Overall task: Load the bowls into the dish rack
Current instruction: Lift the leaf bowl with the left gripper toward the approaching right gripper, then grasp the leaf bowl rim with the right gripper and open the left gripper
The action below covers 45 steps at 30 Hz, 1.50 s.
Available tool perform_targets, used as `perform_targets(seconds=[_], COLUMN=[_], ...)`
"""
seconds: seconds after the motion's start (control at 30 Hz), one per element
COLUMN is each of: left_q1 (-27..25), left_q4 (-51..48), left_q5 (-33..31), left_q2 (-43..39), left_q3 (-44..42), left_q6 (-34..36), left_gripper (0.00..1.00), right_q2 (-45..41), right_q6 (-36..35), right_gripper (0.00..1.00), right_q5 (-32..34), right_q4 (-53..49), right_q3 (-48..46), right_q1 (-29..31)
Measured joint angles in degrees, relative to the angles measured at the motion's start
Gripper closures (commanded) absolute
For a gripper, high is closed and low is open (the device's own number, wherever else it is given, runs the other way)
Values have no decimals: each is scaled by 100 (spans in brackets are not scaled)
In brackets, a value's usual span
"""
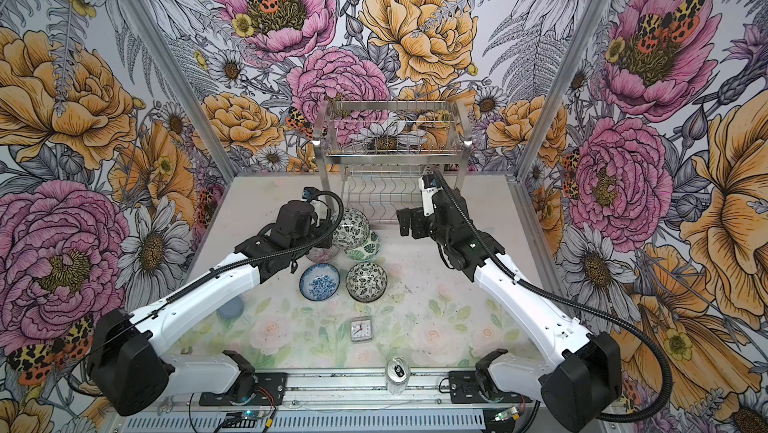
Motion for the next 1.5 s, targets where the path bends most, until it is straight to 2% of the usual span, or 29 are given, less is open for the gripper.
perform_targets(seconds=[0.43, 0.57, 0.7, 0.87, 1.03, 1.3, 1.33, 1.37, 1.4, 1.5], left_q1=[-251, -269, -317, -365, -409, -450, -448, -450, -450, -448], left_q4=[621, 643, 682, 708, 767, 743, 715, 662, 581, 243], left_q5=[424, 479, 516, 549, 601, 579, 564, 544, 522, 415], left_q2=[876, 933, 994, 1049, 1088, 1088, 1088, 1088, 1088, 1054], left_q3=[717, 782, 835, 907, 916, 1043, 1049, 1069, 1117, 1298], left_q6=[44, 44, 44, 44, 52, 269, 293, 306, 326, 350], left_gripper=[100, 100, 100, 100, 100, 100, 95, 71, 54, 24], right_q2=[780, 887, 1054, 1322, 1449, 1558, 1556, 1552, 1537, 1464], right_q6=[944, 1056, 1172, 1329, 1357, 1244, 1231, 1207, 1193, 1139], right_gripper=[6, 14, 30, 68, 99, 100, 100, 100, 100, 100], right_q5=[-90, -92, -107, -109, -48, -68, -48, -17, 11, 190], right_q4=[267, 407, 581, 675, 691, 605, 601, 597, 584, 581], right_q3=[79, 116, 138, 160, 269, 273, 273, 273, 273, 273], right_q1=[214, 214, 214, 221, 273, 273, 273, 273, 273, 295])
